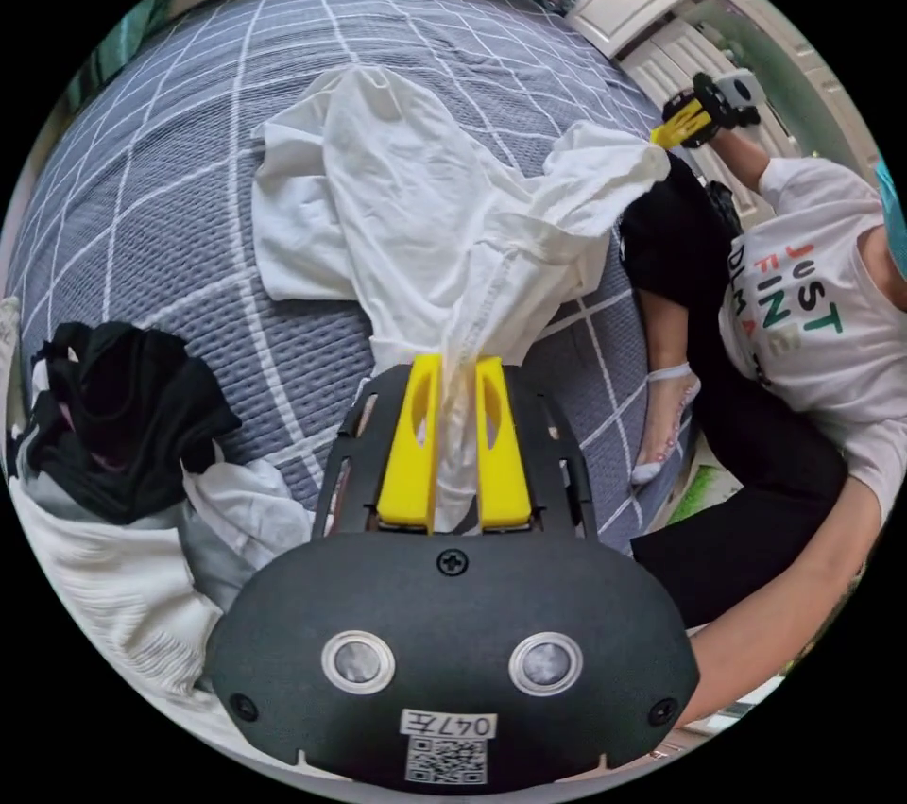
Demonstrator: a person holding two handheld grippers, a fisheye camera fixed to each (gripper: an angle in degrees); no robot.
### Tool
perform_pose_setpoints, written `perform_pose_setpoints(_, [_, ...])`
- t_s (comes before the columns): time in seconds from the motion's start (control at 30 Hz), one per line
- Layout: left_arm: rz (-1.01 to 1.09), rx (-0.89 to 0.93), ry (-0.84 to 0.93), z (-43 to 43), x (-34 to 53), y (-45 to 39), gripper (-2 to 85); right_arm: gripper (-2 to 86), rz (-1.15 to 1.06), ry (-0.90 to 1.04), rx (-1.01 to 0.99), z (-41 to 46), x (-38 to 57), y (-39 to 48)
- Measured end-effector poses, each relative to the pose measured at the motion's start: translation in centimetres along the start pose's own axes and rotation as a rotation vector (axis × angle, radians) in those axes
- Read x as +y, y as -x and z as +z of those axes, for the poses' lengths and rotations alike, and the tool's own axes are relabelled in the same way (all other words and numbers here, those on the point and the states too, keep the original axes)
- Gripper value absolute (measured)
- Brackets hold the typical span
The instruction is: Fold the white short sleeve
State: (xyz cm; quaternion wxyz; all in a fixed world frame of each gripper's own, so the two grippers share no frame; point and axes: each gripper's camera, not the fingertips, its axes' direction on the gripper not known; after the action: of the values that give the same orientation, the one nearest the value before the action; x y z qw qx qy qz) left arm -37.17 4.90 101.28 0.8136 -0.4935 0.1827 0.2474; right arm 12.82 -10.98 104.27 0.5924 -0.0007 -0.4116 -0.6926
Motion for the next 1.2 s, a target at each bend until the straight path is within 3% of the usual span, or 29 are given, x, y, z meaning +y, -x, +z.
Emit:
perform_pose_setpoints(0.23, [0.081, -0.137, 0.067, -6.9, 0.9, -10.4, -0.7, -0.7, 0.061, -0.049, 0.117, -6.1, -0.9, 0.9])
perform_pose_setpoints(0.6, [-0.107, -0.862, -0.327, -33.0, 4.4, -39.9, -0.8, -0.8, 0.041, -0.28, 0.346, -26.4, -2.7, 8.3])
perform_pose_setpoints(0.77, [-0.193, -0.99, -0.39, -40.1, 4.3, -46.9, -0.8, -0.9, 0.011, -0.367, 0.429, -34.2, -4.8, 9.2])
perform_pose_setpoints(0.87, [-0.238, -0.927, -0.397, -41.5, 4.2, -47.3, -0.8, -0.9, 0.021, -0.343, 0.427, -34.5, -5.8, 8.6])
perform_pose_setpoints(1.0, [-0.371, -0.827, -0.228, -37.1, 3.2, -40.5, -0.8, -0.8, 0.054, -0.285, 0.308, -28.8, -7.2, 4.7])
perform_pose_setpoints(1.2, [-0.577, -0.564, -0.02, -24.1, 5.6, -26.1, -0.8, -0.3, 0.105, -0.227, -0.014, -9.6, -9.2, -3.7])
